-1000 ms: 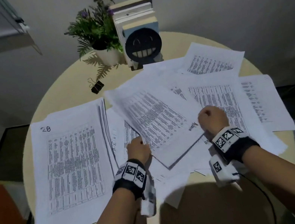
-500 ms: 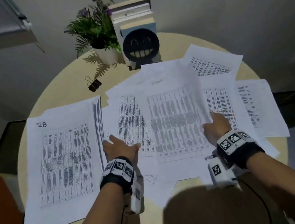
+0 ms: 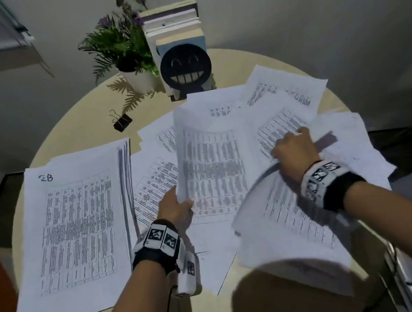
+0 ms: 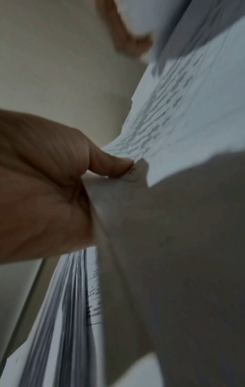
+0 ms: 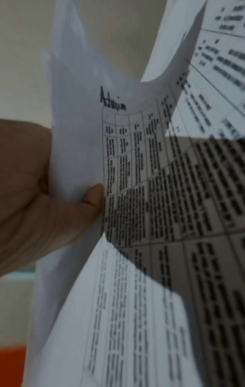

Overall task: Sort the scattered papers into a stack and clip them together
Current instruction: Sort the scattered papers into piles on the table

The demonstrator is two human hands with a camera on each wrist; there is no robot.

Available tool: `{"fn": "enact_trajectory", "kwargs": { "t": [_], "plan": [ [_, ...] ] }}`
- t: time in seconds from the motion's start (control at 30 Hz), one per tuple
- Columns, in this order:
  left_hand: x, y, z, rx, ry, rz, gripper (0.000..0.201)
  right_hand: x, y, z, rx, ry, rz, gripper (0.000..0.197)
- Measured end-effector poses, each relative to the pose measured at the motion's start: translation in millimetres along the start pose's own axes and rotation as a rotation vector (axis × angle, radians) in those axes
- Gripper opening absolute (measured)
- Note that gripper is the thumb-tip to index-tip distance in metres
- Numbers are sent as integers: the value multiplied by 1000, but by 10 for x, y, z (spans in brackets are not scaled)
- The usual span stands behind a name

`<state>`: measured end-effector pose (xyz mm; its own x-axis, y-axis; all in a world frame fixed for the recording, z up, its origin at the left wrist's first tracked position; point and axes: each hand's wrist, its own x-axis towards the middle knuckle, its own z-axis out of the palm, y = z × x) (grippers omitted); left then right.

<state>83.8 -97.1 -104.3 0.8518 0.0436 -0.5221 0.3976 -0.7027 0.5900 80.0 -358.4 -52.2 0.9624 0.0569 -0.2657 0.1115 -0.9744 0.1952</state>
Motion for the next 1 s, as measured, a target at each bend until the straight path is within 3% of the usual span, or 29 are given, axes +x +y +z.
{"fn": "enact_trajectory", "kwargs": {
  "t": [0.1,0.17,0.27,0.33,0.37,0.43,0.53,0.6,0.73,0.83,0.9,1.0],
  "plan": [
    [-158,6,82,-105,-111,23,20,52,-565,-43,8,144,-237,13],
    [-221,6,130,-137,-136,-3,16,75,-856,11,45,138,-338,20],
    [-307,37,110,-268,-137,-34,53,129,-987,97,161,164,-335,48],
    [-350,56,99,-405,-197,-63,64,217,-849,222,303,212,-176,63],
    [-362,57,111,-425,-216,-62,60,214,-725,240,378,213,-39,67],
    [-388,76,167,-461,-211,-45,41,164,-452,282,571,191,310,71],
    [-382,125,309,-726,-254,-102,52,-3,-87,397,968,89,813,72],
    [-360,169,370,-794,-276,-86,52,-106,-59,520,1203,38,896,68],
    [-435,251,472,-339,-188,38,30,-215,-299,626,1458,-55,724,41],
    [-534,304,417,-268,-32,50,30,-261,-320,439,1423,-77,601,21],
    [-606,423,250,-333,144,147,28,-282,-279,157,1448,73,537,23],
    [-755,729,-157,-472,438,381,20,-367,-250,-502,1556,487,356,5]
  ]
}}
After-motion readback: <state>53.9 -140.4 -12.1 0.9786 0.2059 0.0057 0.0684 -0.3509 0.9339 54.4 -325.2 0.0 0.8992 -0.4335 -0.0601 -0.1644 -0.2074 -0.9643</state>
